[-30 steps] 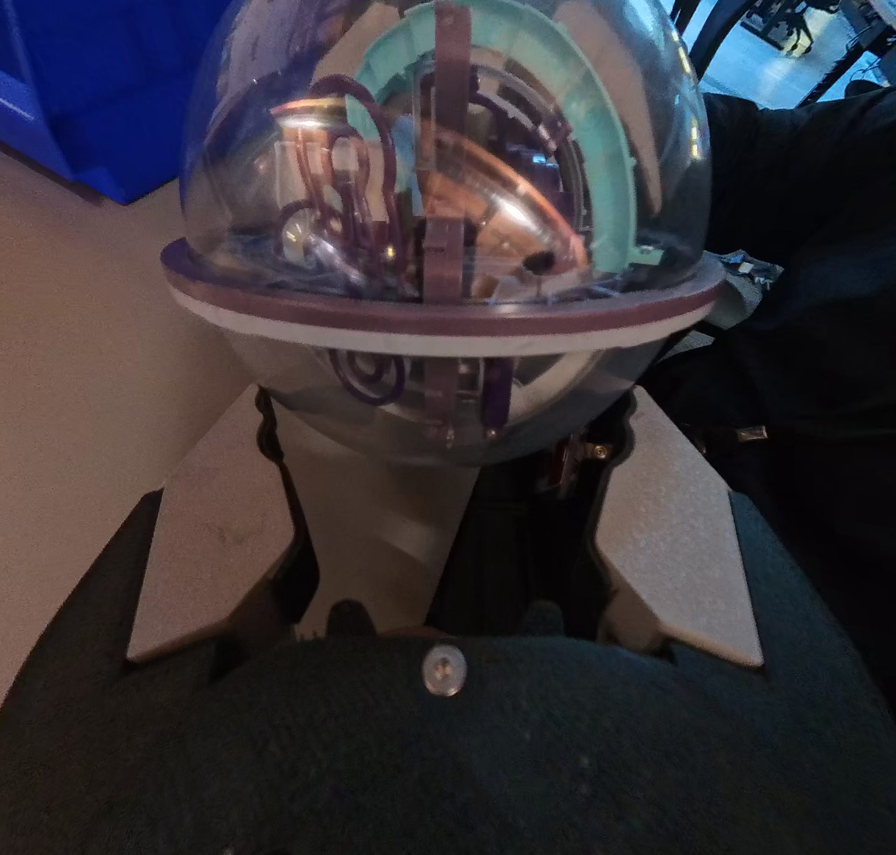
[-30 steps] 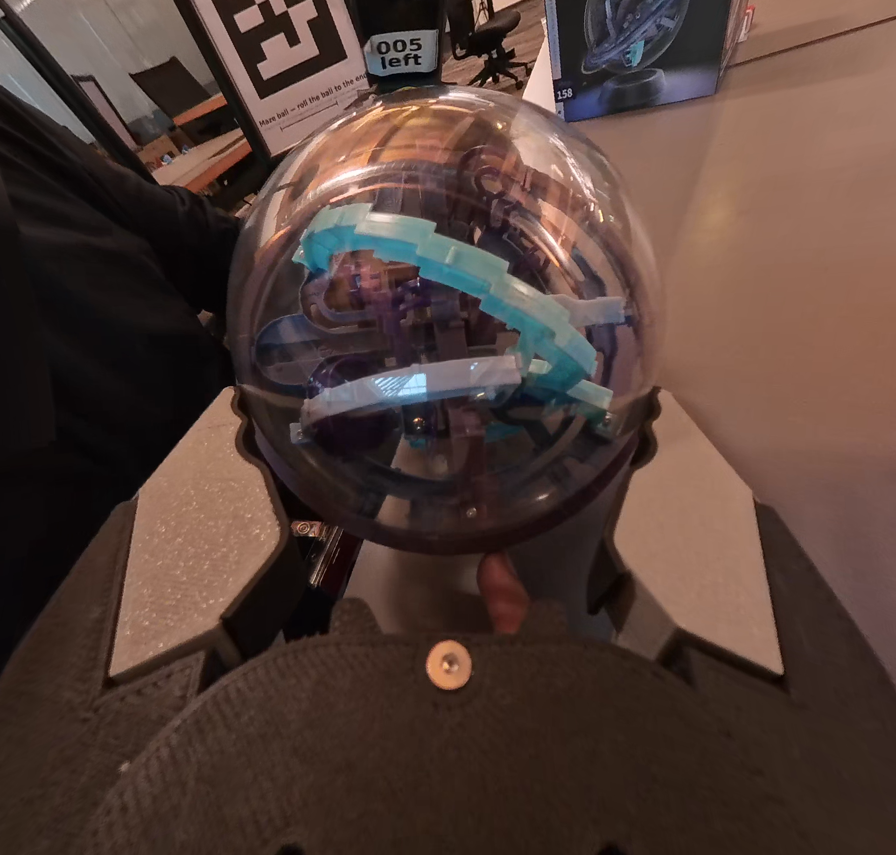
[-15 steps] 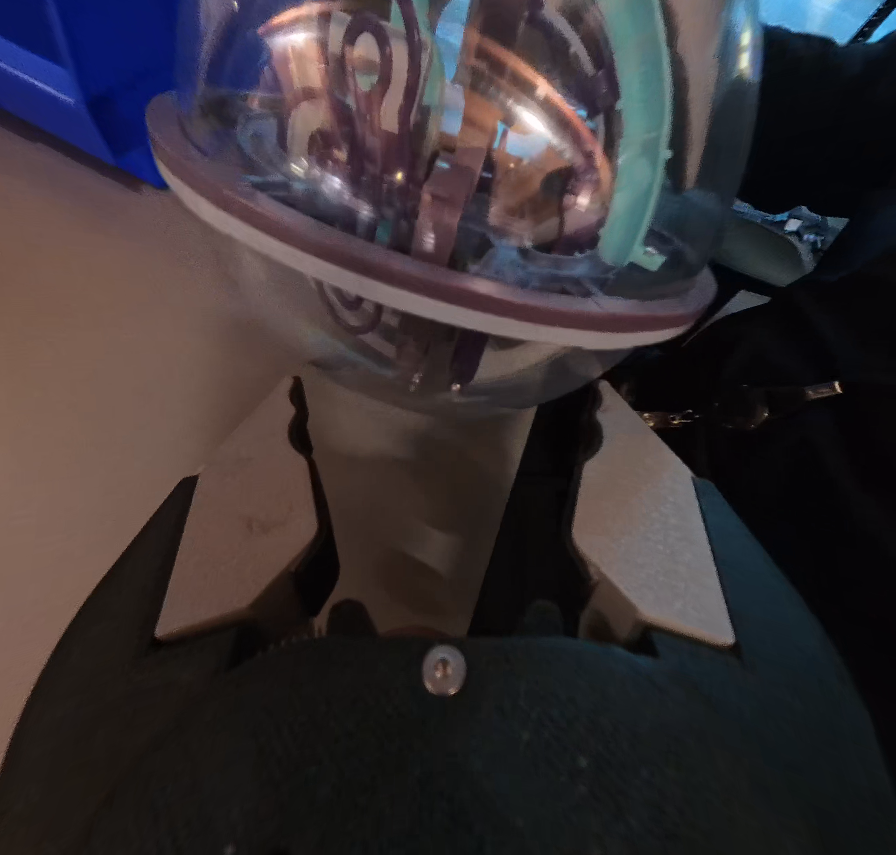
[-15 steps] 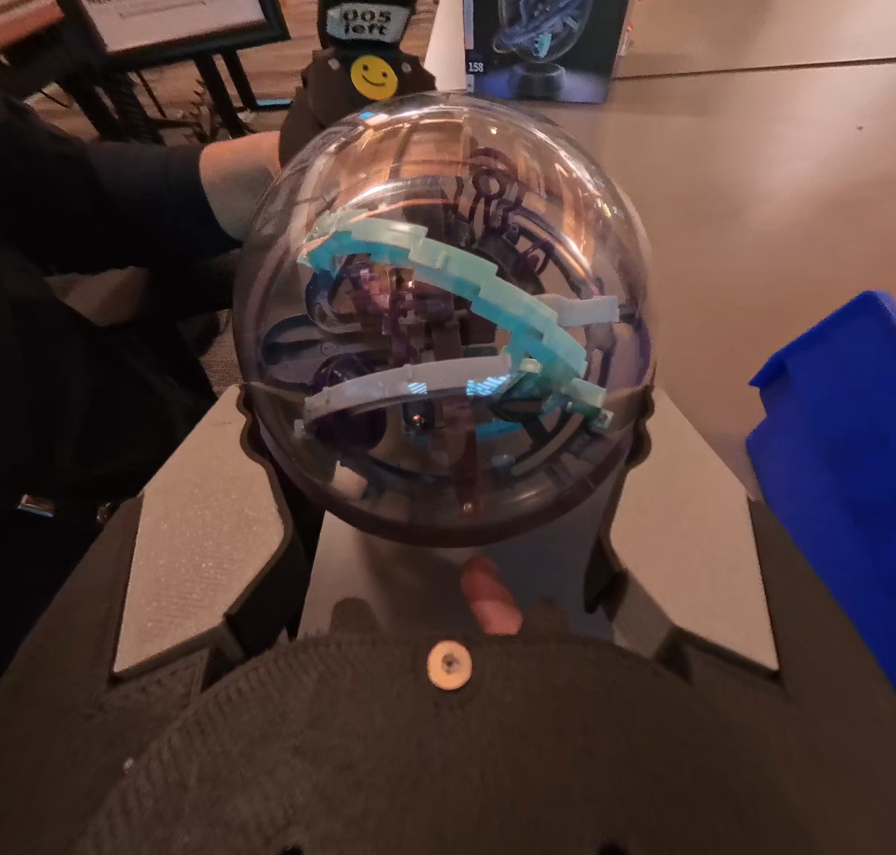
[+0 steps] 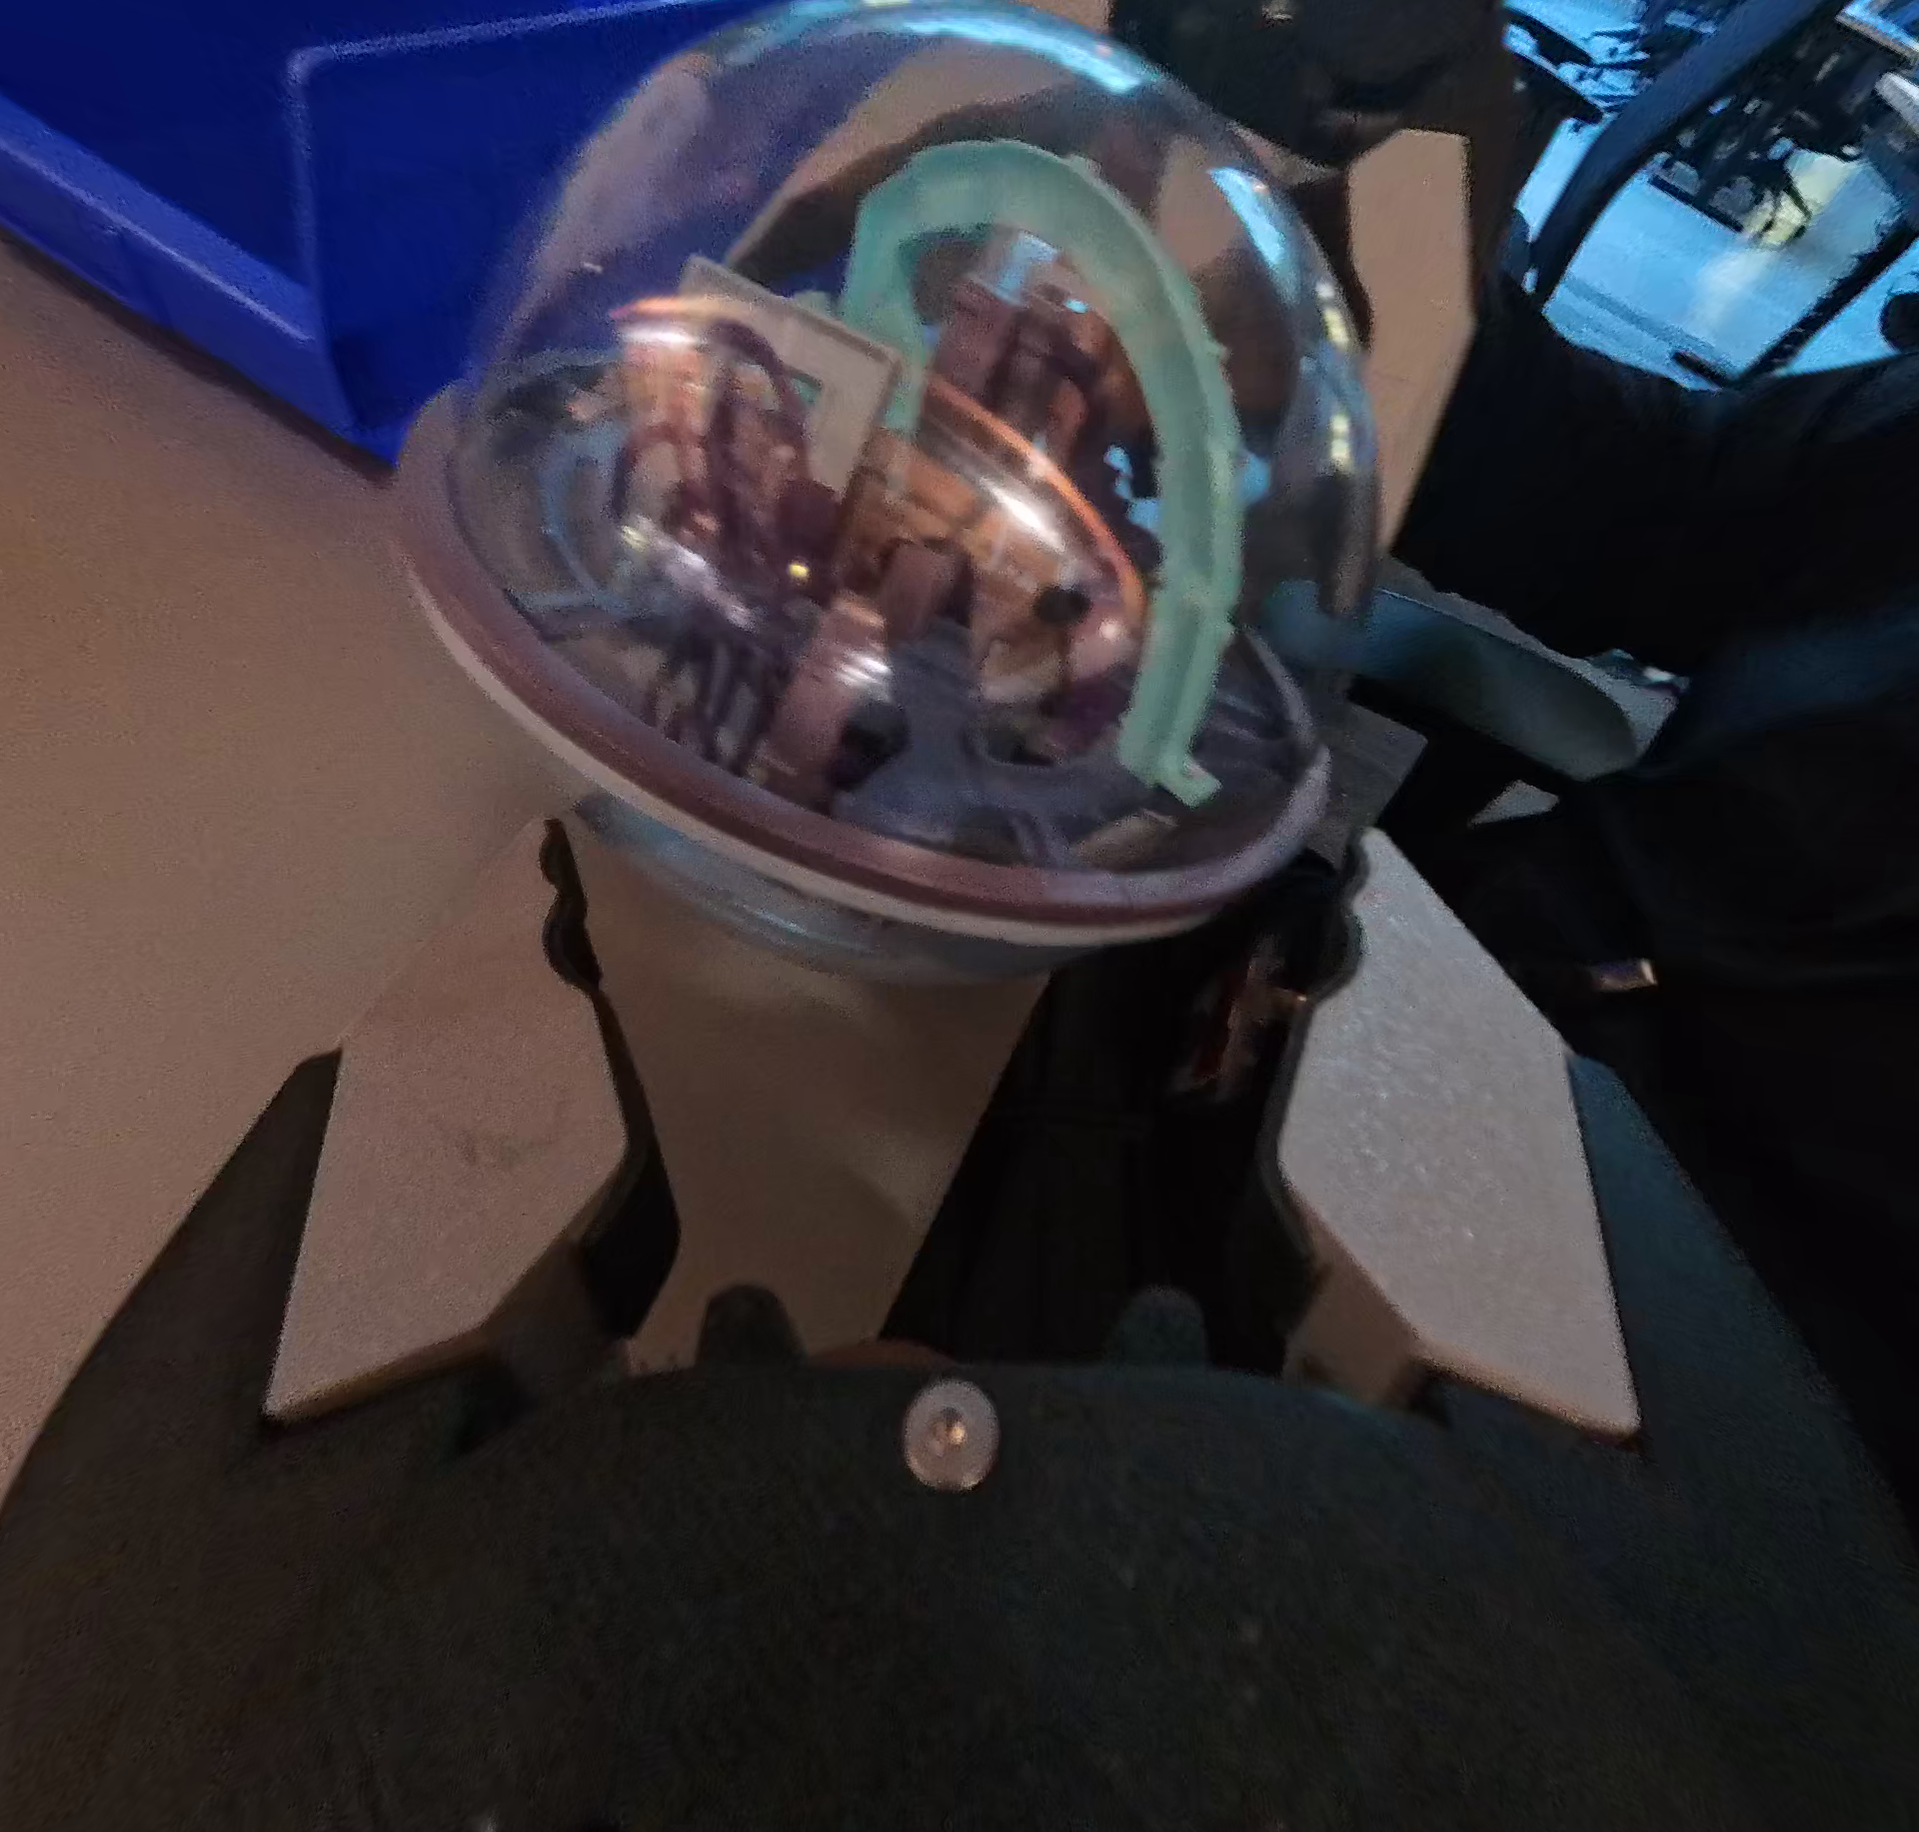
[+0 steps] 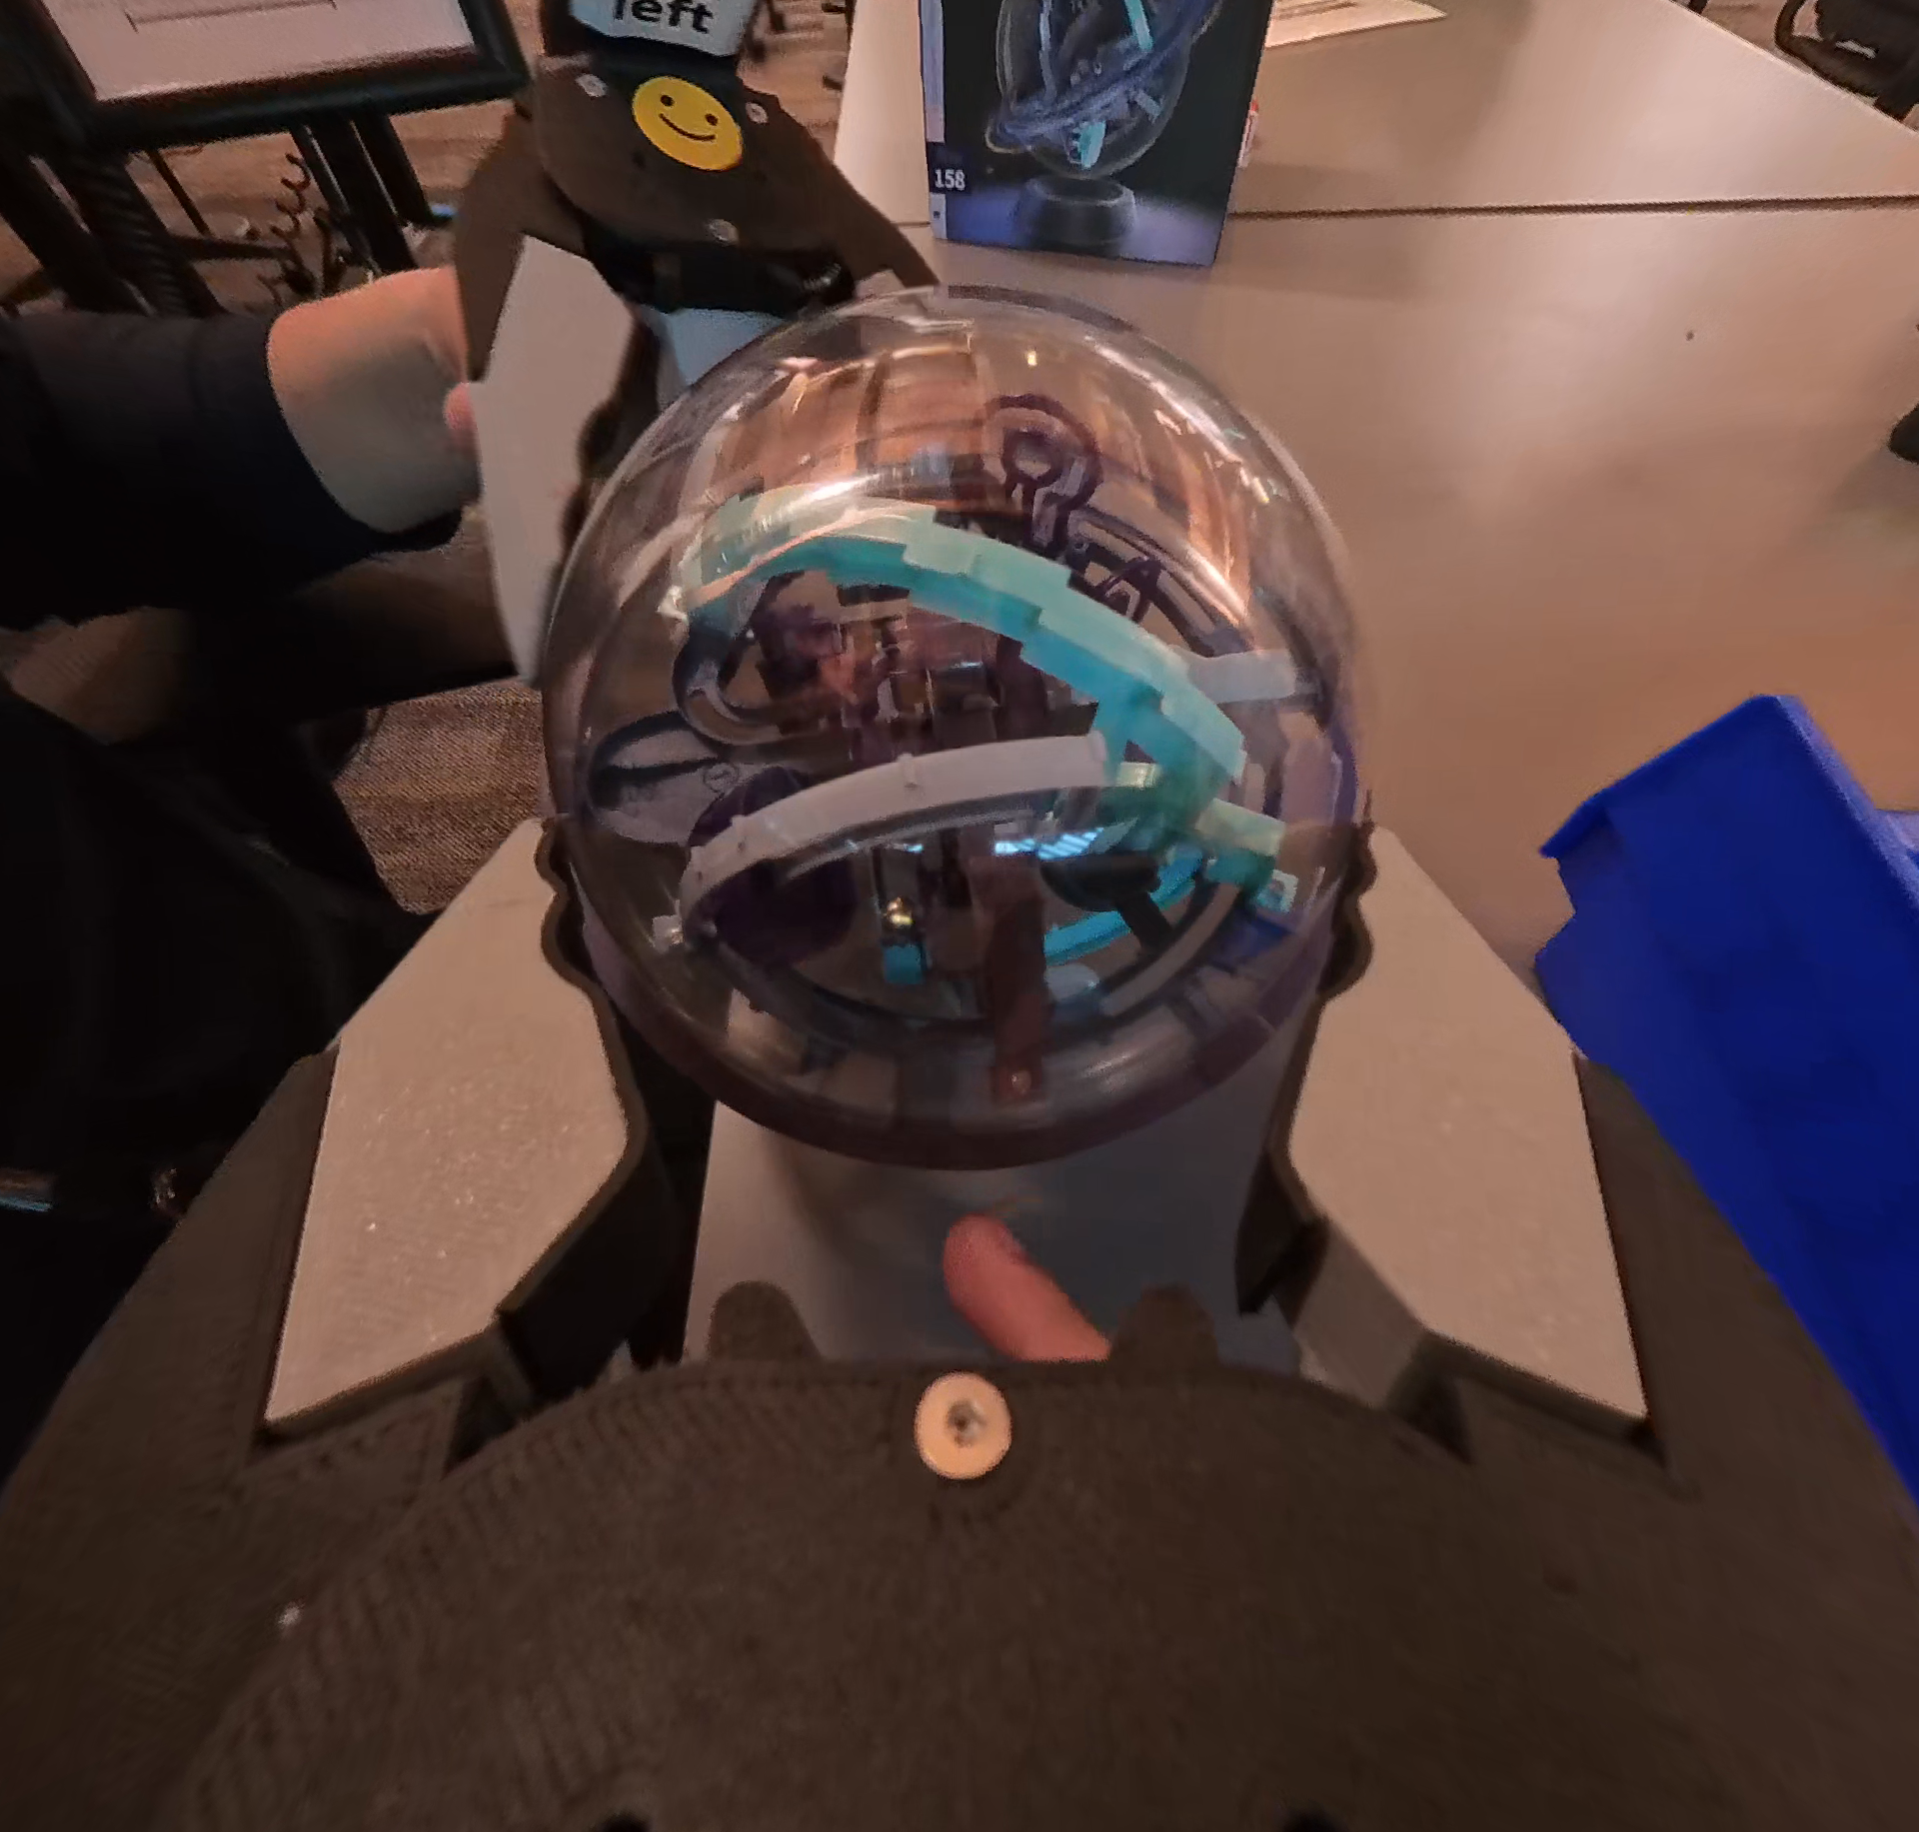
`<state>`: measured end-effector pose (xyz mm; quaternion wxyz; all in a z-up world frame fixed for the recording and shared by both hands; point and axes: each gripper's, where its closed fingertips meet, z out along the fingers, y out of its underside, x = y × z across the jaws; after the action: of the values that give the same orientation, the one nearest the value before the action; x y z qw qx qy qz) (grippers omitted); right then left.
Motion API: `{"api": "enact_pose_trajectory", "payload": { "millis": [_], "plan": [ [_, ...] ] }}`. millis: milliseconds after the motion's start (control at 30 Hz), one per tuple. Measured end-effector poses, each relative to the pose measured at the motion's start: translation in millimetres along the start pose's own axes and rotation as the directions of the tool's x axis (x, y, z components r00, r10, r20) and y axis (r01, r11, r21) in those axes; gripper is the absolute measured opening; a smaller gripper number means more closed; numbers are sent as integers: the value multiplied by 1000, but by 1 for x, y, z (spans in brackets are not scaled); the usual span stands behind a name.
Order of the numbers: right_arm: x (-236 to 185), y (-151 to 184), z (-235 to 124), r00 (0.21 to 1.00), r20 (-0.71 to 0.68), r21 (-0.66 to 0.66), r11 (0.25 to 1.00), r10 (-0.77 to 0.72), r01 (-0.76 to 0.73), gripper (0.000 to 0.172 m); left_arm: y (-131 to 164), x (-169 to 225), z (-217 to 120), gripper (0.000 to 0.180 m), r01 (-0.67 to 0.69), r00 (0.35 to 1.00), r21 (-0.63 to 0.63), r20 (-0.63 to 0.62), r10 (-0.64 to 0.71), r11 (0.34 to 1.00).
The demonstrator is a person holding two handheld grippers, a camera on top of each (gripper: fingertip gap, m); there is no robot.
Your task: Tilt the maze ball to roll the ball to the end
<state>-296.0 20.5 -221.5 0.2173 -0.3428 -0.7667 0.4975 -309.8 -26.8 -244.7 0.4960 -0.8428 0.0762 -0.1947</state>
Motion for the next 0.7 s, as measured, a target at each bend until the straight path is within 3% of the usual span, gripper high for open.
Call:
{"api": "enact_pose_trajectory", "payload": {
  "millis": [33,433,700],
  "plan": [
    [-1,-1,1,1000,3,3,1000,-2,2,139,-1,-4,0,137,4,1000,-4,7,-4,1000],
    [2,6,1,999,-8,-36,999,-38,37,141,-10,-20,-8,139,10,999,48,-51,-8,999],
    [4,12,-2,999,-23,-45,999,-23,22,142,-17,-32,-13,143,-14,999,11,-40,14,1000]
  ]
}}
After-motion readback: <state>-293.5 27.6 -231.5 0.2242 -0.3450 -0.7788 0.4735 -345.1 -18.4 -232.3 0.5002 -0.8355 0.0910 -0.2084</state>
